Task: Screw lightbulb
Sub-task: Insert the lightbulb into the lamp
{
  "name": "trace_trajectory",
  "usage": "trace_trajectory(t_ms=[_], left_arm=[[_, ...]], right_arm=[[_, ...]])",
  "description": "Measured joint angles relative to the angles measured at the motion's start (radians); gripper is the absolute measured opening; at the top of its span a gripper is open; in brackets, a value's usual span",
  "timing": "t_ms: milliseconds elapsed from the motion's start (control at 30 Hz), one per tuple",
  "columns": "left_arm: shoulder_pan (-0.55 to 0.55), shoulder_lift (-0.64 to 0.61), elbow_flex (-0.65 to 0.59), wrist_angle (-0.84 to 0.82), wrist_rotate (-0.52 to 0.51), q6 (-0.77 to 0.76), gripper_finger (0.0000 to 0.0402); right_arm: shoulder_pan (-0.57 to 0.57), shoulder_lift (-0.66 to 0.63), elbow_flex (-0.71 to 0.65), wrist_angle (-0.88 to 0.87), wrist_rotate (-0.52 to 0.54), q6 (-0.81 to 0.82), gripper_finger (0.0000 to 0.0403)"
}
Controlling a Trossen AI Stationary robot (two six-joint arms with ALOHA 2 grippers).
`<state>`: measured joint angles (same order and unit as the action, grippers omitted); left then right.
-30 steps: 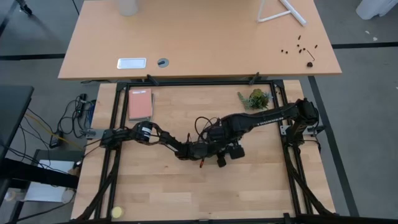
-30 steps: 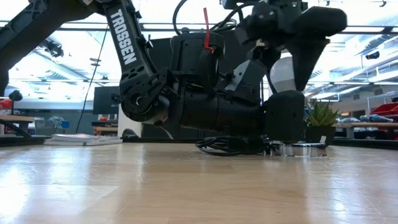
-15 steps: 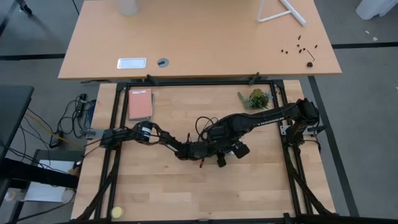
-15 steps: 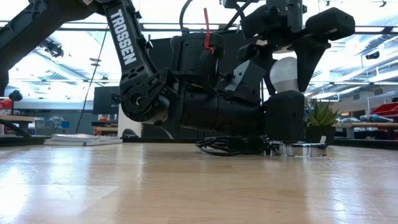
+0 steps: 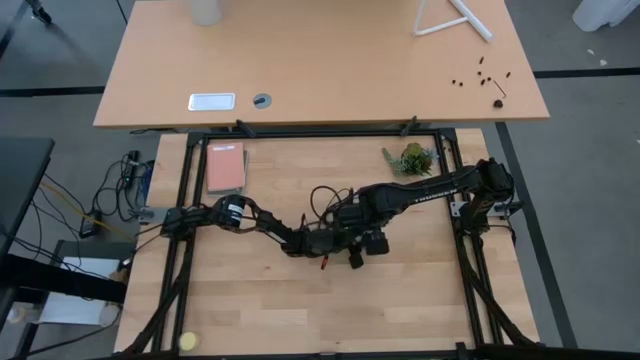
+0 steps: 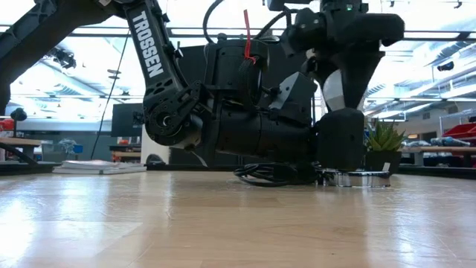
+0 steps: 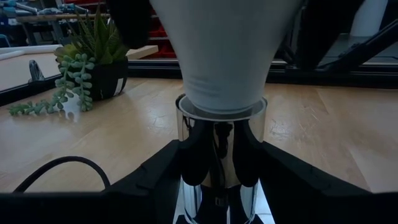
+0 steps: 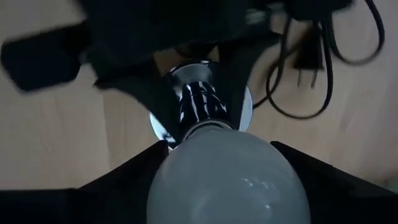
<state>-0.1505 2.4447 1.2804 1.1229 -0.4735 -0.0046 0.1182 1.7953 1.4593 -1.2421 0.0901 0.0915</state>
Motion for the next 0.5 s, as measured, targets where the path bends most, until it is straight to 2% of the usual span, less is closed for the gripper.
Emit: trace_trajectory(t_ms=[200,367,500], left_arm=[[0.0,0.0,0.0,0.0,0.005,0.0,0.02],[0.0,0.0,0.0,0.0,0.003,0.0,0.02],[0.0,0.0,0.0,0.0,0.002,-0.001,0.02]], right_arm=[[0.003,0.001,-0.001,-0.006,0.003,0.275,0.0275],[0.004,0.001,-0.002,-0.024,0.002,0.569,0.0274],[0.004,0.002,-0.002,-0.029,-0.002,0.606,0.0278]])
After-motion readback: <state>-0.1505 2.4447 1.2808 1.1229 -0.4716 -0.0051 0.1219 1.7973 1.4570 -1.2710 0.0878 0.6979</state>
